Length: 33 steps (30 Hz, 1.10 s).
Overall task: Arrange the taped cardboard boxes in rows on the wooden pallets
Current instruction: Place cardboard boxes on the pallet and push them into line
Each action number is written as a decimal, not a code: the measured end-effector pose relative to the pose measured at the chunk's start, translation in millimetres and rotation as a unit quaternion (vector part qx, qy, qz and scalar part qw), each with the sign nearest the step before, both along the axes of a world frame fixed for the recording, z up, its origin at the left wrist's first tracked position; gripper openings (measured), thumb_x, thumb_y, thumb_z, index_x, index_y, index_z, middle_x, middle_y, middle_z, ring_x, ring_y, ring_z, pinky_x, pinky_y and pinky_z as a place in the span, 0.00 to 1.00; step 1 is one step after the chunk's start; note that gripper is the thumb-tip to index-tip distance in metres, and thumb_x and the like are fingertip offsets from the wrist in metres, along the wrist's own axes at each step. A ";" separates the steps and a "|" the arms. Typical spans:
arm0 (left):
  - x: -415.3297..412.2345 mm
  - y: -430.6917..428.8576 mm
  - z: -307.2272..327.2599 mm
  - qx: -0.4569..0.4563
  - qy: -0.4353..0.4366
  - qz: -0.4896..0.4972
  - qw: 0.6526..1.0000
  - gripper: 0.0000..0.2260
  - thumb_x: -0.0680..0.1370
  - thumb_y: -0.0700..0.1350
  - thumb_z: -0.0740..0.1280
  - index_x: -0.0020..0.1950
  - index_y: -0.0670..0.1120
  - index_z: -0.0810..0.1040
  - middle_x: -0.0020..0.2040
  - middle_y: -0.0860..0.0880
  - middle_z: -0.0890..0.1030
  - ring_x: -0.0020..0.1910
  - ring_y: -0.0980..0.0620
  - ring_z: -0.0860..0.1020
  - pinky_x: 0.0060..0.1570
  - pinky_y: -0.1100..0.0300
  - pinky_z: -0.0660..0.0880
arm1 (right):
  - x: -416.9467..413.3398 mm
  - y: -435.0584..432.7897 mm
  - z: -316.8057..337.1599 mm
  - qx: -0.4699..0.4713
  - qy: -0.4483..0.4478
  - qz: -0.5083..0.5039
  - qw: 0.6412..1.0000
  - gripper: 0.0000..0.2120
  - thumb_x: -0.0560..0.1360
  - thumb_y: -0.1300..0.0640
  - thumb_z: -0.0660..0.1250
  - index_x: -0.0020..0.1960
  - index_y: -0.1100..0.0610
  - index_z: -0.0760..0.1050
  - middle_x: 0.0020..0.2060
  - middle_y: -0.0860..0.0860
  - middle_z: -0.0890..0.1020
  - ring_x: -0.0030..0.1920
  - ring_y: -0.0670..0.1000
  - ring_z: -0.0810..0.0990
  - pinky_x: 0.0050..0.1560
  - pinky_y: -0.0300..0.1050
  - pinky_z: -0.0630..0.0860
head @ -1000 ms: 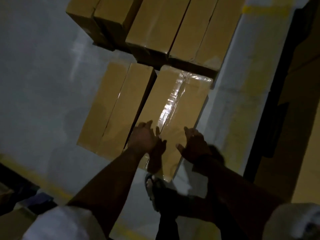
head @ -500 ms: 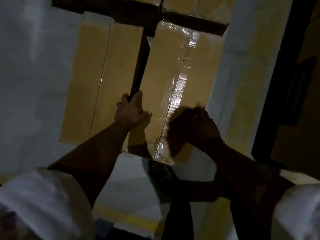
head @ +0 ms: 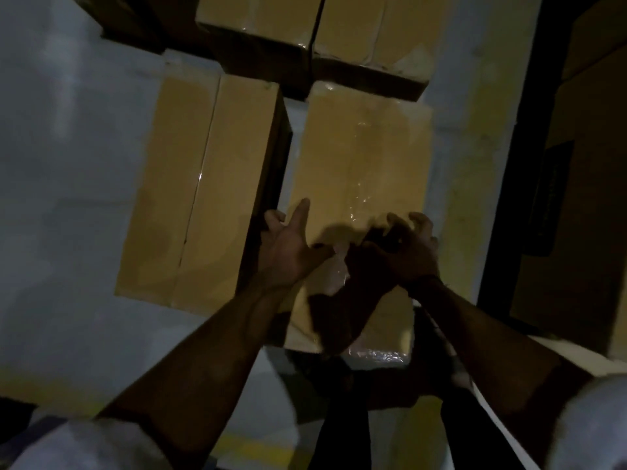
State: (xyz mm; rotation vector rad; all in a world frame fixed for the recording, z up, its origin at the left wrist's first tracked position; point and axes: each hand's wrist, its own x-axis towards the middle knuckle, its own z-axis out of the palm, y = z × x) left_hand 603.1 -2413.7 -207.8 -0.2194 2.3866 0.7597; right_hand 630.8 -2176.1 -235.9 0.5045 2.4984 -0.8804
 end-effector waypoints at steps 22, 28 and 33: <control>8.5 192.5 290.3 -0.056 0.184 0.034 0.981 0.51 0.62 0.74 0.74 0.80 0.62 0.59 0.72 0.46 0.56 0.70 0.39 0.63 0.66 0.46 0.70 | -21.7 163.3 281.1 0.194 0.186 0.018 0.963 0.31 0.68 0.25 0.64 0.66 0.41 0.77 0.71 0.46 0.68 0.61 0.60 0.68 0.61 0.56 0.68; 28.0 286.1 346.0 -0.034 0.241 0.046 0.969 0.52 0.60 0.76 0.74 0.79 0.63 0.59 0.71 0.49 0.57 0.69 0.40 0.63 0.64 0.42 0.73 | 0.1 257.2 346.8 0.202 0.229 -0.005 0.952 0.30 0.68 0.26 0.65 0.65 0.40 0.77 0.70 0.45 0.67 0.62 0.59 0.67 0.61 0.56 0.68; 51.0 371.3 350.7 -0.001 0.266 0.034 0.964 0.50 0.60 0.76 0.73 0.79 0.63 0.61 0.70 0.49 0.58 0.68 0.41 0.64 0.62 0.45 0.74 | 31.0 339.8 361.0 0.239 0.244 -0.032 0.939 0.29 0.69 0.26 0.65 0.64 0.40 0.77 0.70 0.45 0.67 0.61 0.59 0.67 0.60 0.56 0.68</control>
